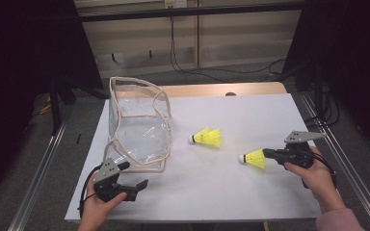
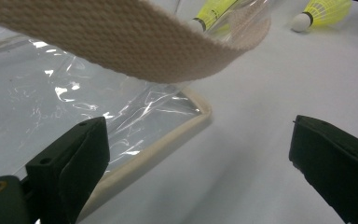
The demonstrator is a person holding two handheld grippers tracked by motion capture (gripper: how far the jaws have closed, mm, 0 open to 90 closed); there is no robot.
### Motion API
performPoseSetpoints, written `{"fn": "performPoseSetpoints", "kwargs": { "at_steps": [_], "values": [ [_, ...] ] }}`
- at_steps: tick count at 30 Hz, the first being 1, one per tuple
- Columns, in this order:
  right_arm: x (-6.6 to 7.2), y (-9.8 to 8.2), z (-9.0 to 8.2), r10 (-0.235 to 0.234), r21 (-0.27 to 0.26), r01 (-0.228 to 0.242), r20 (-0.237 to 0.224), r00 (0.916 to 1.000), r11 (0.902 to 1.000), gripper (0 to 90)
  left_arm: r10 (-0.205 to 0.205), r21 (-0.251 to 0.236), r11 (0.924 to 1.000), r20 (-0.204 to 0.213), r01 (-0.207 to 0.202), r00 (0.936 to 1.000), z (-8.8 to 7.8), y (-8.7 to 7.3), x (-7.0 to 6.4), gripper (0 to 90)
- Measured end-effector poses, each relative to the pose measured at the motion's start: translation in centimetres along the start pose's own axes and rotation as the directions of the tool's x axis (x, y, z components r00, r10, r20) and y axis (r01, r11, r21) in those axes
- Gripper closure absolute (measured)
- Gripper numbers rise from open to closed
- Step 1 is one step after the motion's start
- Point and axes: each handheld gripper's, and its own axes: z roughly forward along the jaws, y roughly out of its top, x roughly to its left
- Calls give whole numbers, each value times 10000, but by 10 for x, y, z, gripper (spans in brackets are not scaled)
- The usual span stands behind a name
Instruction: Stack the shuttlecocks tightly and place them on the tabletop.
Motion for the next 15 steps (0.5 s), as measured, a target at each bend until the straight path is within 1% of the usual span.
{"fn": "performPoseSetpoints", "kwargs": {
  "at_steps": [2,3,4,5,7,8,13,15],
  "values": [
    [1,0,-1,-45,-12,45,-52,10000,10000,900,-46,-16,10000,10,46,10000,0,0,0,50],
    [1,0,-1,-8,-70,7,-31,10000,10000,900,98,126,9999,2,-98,10000,-1,0,1,50],
    [1,0,-1,-8,-93,8,-67,10000,10000,900,-38,-2,10000,6,38,10000,0,0,0,50],
    [1,0,-2,40,-93,-40,-22,10000,9999,900,91,104,9999,-21,-91,10000,-1,0,1,50],
    [2,0,-3,153,-153,-155,-90,9998,9998,900,130,124,9998,-19,-130,9999,-1,0,1,50],
    [1,-1,-4,60,-223,-61,-29,10000,9997,900,135,122,9998,-24,-135,9999,-1,0,1,50],
    [4,-2,-9,238,-396,-246,-204,9995,9989,881,84,99,9999,-4,-84,10000,-1,0,0,50],
    [5,-3,-10,222,-421,-234,-284,9993,9988,869,108,103,9999,-1,-108,9999,-1,0,0,50]
  ]
}}
